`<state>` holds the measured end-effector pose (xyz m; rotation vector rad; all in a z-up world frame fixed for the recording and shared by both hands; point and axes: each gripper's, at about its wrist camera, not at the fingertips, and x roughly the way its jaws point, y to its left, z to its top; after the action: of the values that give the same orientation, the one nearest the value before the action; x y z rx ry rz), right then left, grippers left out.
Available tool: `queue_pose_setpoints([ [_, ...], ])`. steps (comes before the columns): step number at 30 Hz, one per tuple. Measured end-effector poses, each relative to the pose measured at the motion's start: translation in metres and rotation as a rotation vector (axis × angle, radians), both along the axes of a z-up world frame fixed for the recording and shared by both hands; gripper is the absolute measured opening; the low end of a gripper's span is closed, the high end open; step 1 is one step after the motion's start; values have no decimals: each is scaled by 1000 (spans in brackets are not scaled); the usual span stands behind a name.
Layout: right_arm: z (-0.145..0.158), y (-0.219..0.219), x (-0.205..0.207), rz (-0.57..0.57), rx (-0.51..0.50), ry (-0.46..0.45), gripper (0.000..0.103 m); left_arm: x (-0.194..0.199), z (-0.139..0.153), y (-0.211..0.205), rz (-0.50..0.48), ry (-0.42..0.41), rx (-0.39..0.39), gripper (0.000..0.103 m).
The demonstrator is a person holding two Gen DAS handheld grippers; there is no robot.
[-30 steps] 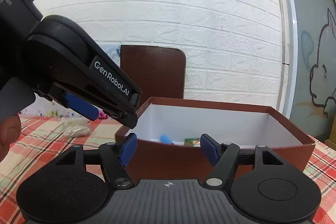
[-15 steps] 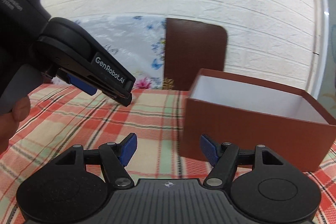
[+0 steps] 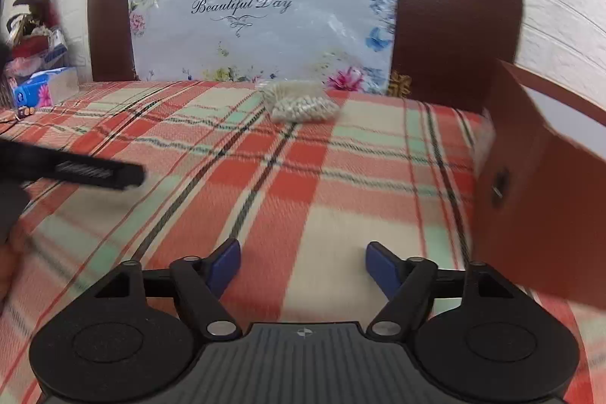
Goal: Organize objects
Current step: 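Move the right gripper to the cotton swab bag and grasp it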
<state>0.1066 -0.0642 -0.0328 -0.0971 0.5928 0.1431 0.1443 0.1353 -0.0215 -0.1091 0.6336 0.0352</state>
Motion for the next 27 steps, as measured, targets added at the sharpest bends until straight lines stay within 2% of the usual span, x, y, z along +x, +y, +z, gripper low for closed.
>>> queue_pose_setpoints([
  [2, 1, 3, 28, 7, 18, -4, 81, 1, 1, 4, 20, -13, -26, 96],
  [4, 1, 5, 55, 28, 33, -7, 86, 1, 0, -3, 16, -23, 9, 97],
  [11, 2, 20, 136, 15, 29, -61, 87, 2, -4, -1, 4, -30, -4, 102],
  [14, -1, 21, 166, -23, 65, -35, 88, 2, -5, 0, 1, -32, -12, 103],
  [17, -3, 20, 176, -27, 78, -31, 90, 2, -5, 0, 0, -35, -20, 103],
  [18, -4, 21, 175, -18, 75, -35, 85, 2, -5, 0, 0, -36, -22, 103],
  [19, -4, 22, 173, -5, 76, -44, 70, 2, -5, 0, 1, -36, -22, 103],
  [22, -3, 26, 167, 10, 47, -53, 50, 2, -5, -1, 0, -35, -19, 103],
  [27, -5, 30, 137, 26, 21, -44, 48, 4, -4, -1, -1, -28, -12, 103],
])
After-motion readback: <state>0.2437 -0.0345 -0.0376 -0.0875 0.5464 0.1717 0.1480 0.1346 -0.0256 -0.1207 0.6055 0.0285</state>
